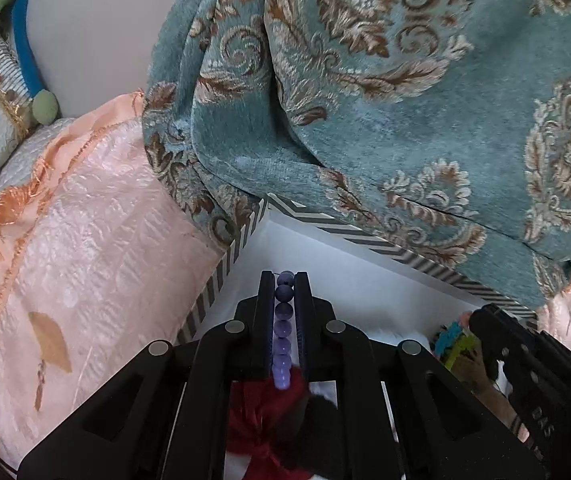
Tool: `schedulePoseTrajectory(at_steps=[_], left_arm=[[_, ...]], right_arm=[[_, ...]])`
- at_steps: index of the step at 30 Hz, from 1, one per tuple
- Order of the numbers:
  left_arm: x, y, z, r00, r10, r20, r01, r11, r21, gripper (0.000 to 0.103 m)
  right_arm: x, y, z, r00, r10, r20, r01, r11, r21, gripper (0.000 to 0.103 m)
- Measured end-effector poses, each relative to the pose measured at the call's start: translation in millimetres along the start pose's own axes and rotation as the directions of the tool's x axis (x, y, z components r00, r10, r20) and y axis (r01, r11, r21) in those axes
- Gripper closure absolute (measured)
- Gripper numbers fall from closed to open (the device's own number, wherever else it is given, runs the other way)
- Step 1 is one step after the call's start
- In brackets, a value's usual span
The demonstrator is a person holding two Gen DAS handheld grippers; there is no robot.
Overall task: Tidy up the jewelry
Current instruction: 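Carry both bracelets into the tray and open both grippers, then withdraw both grippers from the tray toward the blue bead bracelet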
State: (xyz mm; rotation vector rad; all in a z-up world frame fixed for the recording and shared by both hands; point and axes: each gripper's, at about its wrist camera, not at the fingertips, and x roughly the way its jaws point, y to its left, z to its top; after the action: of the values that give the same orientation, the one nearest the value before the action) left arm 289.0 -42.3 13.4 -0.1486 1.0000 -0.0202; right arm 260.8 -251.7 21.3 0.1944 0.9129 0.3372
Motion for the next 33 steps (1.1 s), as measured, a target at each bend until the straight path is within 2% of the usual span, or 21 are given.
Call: schedulePoseTrajectory(at_steps=[8,10,12,14,17,19,21,22,33], left_arm=[[18.4,-4.8,0.9,1.000,0.015,-0.010,-0.014,1.000,0.003,0.093],[20.7,-5.6,-0.8,1.000,0.022,-0.015,-0.021,1.000,0.011,0.088],[22.0,-5.5,-2.5,1.000,0.011,-0.020,-0.011,1.000,0.004,0.072],[20.4,-4.2,-3.9,1.000,0.005,-0.016,-0.005,1.000,-0.002,0.070],[12.2,-3.8,-8.7,1.000,0.010,-0.005,-0.010,1.000,0.005,0.063],[4.2,-3.2,-13.9,1.000,0.006,0.003,-0.006,1.000,0.011,0.061],[-5.2,-2.9,-17.7,1.000,0.010,0.014,-0.011,1.000,0.019,0.059],[-10.1,-2.7,-19.7,1.000,0.012,0.020,-0.013,1.000,0.022,0.059],[-80.1,-1.0,-62.7,0.994,0.029,0.102,-0.038,0.996,0.083,0.058]], right_arm=[[24.8,-21.7,6.4,1.000,-0.026,-0.013,0.027,0.998,0.062,0.089],[26.1,-22.5,4.8,0.999,-0.033,-0.027,0.034,0.997,0.063,0.085],[25.5,-22.4,2.4,0.999,-0.035,-0.031,0.037,0.998,0.057,0.078],[23.9,-21.5,-0.7,0.999,-0.032,-0.034,0.034,0.998,0.058,0.078],[15.7,-20.8,-5.7,0.999,-0.017,-0.037,0.020,0.997,0.069,0.077],[8.1,-19.7,-9.1,0.999,-0.014,-0.034,0.016,0.997,0.072,0.072],[-1.8,-16.1,-13.2,1.000,-0.011,-0.024,0.012,0.997,0.073,0.061],[-6.4,-13.4,-15.0,1.000,-0.012,-0.019,0.013,0.997,0.073,0.060],[-72.5,18.8,-56.5,0.999,-0.010,0.034,0.009,1.000,0.026,0.058]])
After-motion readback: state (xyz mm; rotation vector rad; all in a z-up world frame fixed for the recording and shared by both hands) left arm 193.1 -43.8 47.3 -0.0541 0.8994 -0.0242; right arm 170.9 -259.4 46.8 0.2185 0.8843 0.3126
